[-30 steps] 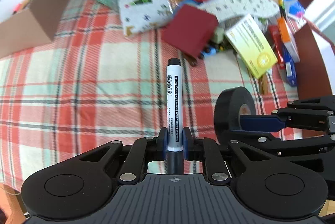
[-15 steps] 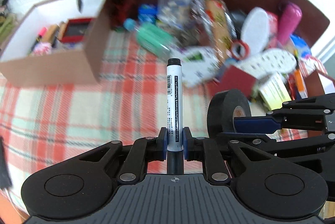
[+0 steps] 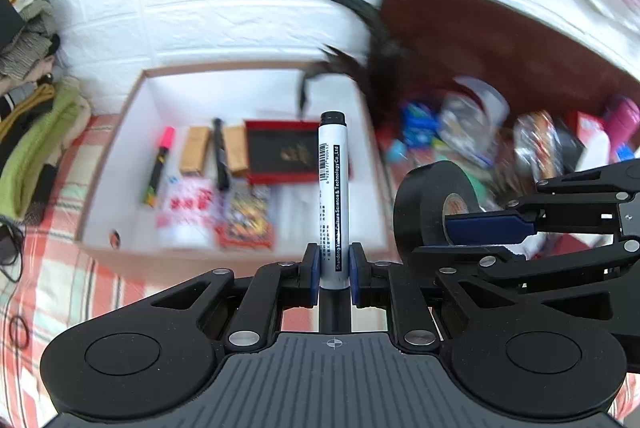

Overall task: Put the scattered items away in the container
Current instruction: 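Carry marker in left tool and tape in right tool to cardboard box, then open left tool to drop marker while right tool releases tape into box, then move both tools back over the cluttered table, then lower left tool onto small green box and close on it, then grasp yellow-green medicine box with right tool while left tool holds green box, then carry green box in left tool and medicine box in right tool to cardboard box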

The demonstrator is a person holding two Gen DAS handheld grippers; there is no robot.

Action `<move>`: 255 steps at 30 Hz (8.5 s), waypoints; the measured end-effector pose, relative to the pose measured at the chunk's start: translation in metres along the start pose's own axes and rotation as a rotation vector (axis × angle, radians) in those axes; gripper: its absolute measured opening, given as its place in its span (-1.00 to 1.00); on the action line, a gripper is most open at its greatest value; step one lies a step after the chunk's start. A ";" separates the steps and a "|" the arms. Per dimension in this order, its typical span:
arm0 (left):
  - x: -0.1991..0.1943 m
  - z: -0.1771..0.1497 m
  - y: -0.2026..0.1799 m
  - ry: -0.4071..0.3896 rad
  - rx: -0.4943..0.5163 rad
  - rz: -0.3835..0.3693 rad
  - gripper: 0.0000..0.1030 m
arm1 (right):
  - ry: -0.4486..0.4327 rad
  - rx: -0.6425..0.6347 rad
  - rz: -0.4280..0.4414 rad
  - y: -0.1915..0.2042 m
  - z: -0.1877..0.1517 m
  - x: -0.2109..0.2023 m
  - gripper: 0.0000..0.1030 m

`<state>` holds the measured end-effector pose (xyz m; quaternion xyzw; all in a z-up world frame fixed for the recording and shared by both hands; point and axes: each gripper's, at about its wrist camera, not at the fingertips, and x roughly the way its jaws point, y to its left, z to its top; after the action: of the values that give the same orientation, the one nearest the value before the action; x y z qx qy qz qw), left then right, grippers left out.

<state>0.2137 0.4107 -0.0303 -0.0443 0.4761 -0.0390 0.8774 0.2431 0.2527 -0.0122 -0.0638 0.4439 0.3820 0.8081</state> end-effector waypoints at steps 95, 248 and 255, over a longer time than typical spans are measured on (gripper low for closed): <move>-0.030 -0.114 -0.322 -0.016 -0.043 0.083 1.00 | -0.139 0.076 -0.298 -0.144 -0.237 -0.234 0.99; 0.013 -0.180 -0.342 0.197 -0.010 0.064 -0.62 | 0.110 0.091 -0.054 -0.156 -0.282 -0.188 0.53; -0.035 -0.172 -0.332 0.108 0.001 0.099 -0.62 | 0.022 0.040 -0.026 -0.129 -0.264 -0.214 0.53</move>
<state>0.0415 0.0777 -0.0570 -0.0182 0.5245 0.0017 0.8512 0.0866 -0.0743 -0.0368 -0.0576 0.4596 0.3619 0.8090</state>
